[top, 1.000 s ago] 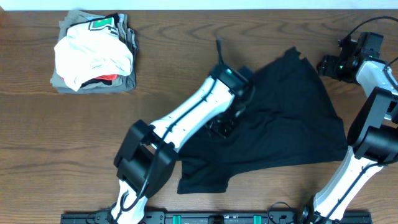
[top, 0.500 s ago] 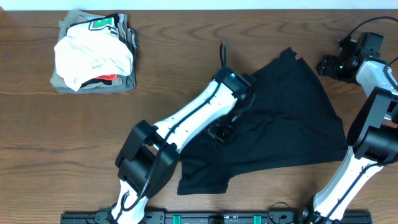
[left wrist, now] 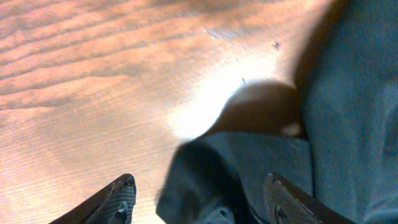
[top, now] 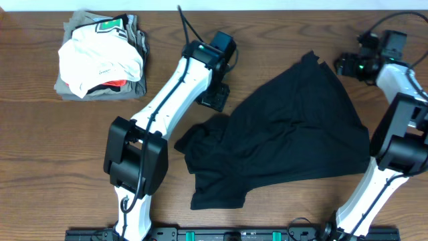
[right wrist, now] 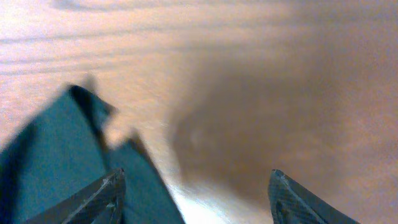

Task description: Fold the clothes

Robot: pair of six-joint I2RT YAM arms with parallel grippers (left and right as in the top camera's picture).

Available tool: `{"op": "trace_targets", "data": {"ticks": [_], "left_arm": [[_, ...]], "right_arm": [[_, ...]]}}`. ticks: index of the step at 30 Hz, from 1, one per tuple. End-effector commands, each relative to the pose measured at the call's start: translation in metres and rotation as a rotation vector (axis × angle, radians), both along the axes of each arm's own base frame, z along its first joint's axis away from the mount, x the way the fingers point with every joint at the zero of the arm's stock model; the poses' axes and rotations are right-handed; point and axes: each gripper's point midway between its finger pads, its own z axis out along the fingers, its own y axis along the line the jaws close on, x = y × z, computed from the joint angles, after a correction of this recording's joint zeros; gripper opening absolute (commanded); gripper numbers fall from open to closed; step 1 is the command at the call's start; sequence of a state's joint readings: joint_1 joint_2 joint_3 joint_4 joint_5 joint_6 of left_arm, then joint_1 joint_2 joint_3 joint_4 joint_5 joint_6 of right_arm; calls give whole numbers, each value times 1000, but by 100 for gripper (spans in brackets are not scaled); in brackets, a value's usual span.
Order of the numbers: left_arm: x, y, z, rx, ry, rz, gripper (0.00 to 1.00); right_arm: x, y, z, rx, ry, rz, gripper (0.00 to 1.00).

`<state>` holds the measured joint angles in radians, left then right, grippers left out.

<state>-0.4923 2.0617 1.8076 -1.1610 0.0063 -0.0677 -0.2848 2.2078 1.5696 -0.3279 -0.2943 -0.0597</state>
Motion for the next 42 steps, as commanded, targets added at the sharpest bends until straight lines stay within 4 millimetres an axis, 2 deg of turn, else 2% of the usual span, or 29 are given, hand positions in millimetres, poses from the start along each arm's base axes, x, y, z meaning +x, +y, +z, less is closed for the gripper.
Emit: {"op": "trace_targets", "data": {"ticks": [1, 3, 7, 9, 15, 21, 26, 30, 31, 33, 36, 39, 42], "left_arm": [[11, 7, 3, 1, -26, 43, 67], [15, 11, 3, -3, -33, 55, 67], [17, 17, 3, -3, -33, 79, 67], [20, 22, 3, -4, -33, 107, 67], [25, 41, 2, -2, -26, 177, 67], [27, 48, 2, -1, -25, 195, 67], [24, 50, -2, 5, -13, 197, 67], [18, 53, -9, 17, 11, 197, 67], [17, 54, -10, 19, 15, 199, 67], [17, 56, -12, 22, 21, 204, 67], [18, 61, -13, 23, 24, 217, 67], [20, 66, -14, 23, 24, 230, 67], [23, 69, -14, 20, 18, 230, 67]], "right_arm": [[13, 34, 4, -47, -28, 72, 70], [20, 53, 5, -75, -46, 100, 69], [26, 72, -1, -111, -50, 121, 67], [28, 80, -11, -135, -41, 126, 66], [30, 84, -47, -214, 1, 96, 64], [33, 80, -62, -230, 4, 52, 61], [29, 80, -65, -223, 22, 46, 39], [23, 76, -67, -196, 55, 8, 7], [22, 75, -66, -187, 63, 0, 1], [20, 70, -60, -177, 76, -15, 1], [17, 59, -38, -174, 78, -33, 1], [13, 45, -7, -175, 60, -61, 1], [7, 31, 35, -165, 21, -83, 1]]}}
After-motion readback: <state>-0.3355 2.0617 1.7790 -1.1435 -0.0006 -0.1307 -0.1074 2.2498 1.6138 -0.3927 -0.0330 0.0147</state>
